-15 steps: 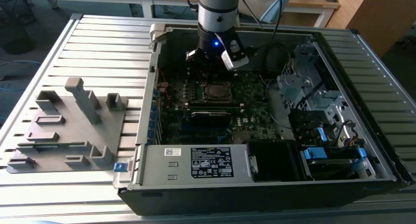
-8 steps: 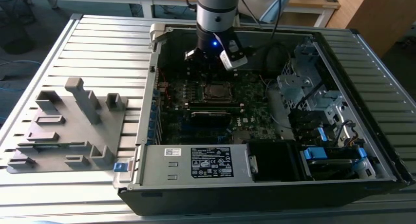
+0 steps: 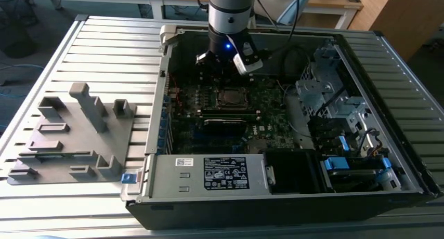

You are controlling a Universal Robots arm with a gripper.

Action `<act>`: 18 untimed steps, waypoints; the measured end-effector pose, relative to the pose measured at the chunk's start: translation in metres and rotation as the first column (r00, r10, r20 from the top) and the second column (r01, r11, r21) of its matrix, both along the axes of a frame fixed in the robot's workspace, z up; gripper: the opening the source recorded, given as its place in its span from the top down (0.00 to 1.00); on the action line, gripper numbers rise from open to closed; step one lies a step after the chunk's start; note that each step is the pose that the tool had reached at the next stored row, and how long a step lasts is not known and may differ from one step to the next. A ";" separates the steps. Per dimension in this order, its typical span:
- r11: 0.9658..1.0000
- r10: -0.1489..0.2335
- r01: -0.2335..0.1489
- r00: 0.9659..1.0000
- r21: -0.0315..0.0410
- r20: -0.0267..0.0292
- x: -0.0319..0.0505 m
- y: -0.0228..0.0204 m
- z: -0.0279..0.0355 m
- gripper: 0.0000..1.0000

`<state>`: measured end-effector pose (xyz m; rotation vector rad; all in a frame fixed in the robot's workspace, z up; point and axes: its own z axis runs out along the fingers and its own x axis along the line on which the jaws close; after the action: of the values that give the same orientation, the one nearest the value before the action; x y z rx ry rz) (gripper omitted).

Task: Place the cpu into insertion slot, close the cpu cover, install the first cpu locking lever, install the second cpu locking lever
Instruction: 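Install the first cpu locking lever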

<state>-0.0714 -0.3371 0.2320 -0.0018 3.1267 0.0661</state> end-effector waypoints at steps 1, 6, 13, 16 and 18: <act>1.000 0.000 0.000 1.000 0.000 0.000 -0.0003 0.0000 0.0000 0.89; 1.000 0.000 0.000 1.000 0.000 0.000 -0.0011 0.0000 0.0000 0.89; 1.000 0.000 0.000 1.000 0.000 0.000 -0.0024 0.0000 0.0000 0.89; 1.000 0.000 0.000 1.000 0.000 0.000 -0.0048 0.0000 0.0000 0.89; 1.000 0.000 0.000 1.000 0.000 0.000 -0.0070 0.0000 0.0000 0.89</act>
<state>-0.0783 -0.3372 0.2320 -0.0018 3.1267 0.0661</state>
